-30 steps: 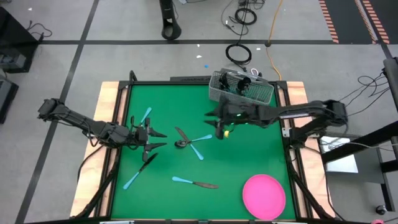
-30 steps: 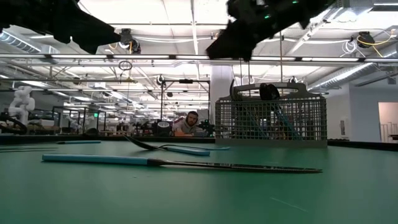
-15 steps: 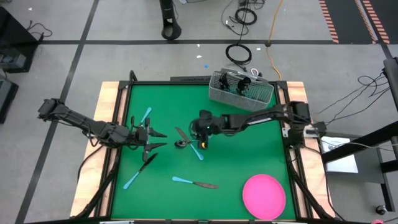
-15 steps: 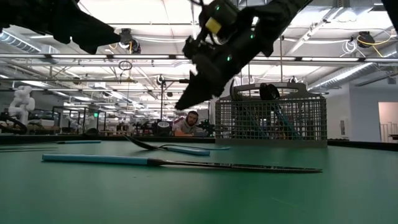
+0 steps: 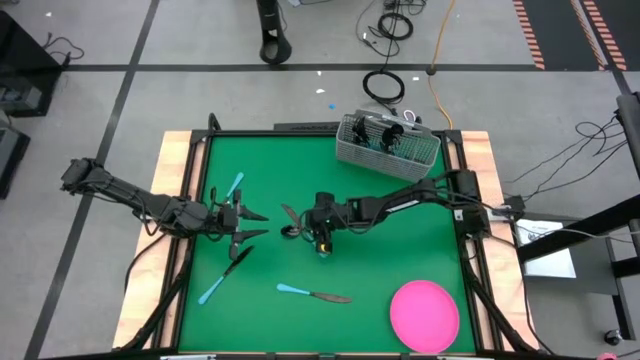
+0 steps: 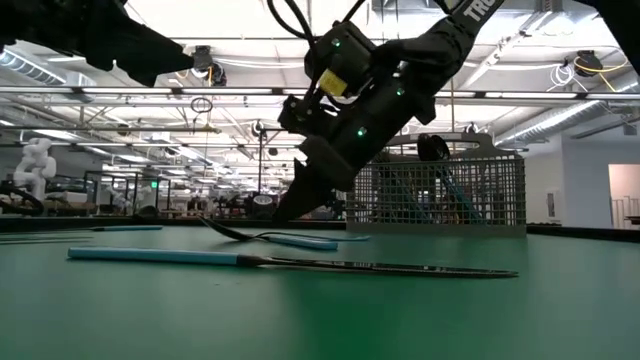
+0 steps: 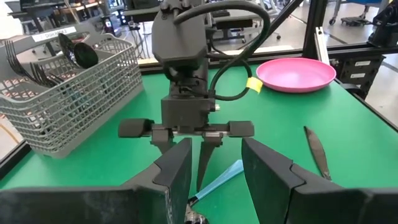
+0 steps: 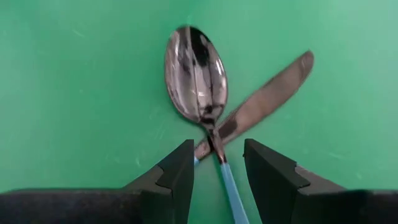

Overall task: Sort silverware
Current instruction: Put the blue spoon into the silverware basket

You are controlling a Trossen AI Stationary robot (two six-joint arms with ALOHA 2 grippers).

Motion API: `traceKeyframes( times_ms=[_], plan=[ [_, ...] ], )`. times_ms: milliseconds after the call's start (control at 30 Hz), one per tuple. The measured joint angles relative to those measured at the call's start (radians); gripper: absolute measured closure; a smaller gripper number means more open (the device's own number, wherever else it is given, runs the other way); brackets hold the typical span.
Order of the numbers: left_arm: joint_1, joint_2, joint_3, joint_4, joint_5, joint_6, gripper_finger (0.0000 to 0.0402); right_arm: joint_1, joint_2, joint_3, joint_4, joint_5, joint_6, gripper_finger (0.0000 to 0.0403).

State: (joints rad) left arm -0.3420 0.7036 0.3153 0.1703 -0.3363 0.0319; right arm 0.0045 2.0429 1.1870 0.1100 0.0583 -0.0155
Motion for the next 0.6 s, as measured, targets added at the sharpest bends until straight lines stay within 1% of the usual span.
traceKeyframes(
  times_ms=[600],
  plan=[
    [0.0, 0.0, 0.0, 0.0, 0.0, 0.0, 0.0259, -0.025, 0.011, 0.0, -0.007, -0.008, -0.075, 0.0271]
  ],
)
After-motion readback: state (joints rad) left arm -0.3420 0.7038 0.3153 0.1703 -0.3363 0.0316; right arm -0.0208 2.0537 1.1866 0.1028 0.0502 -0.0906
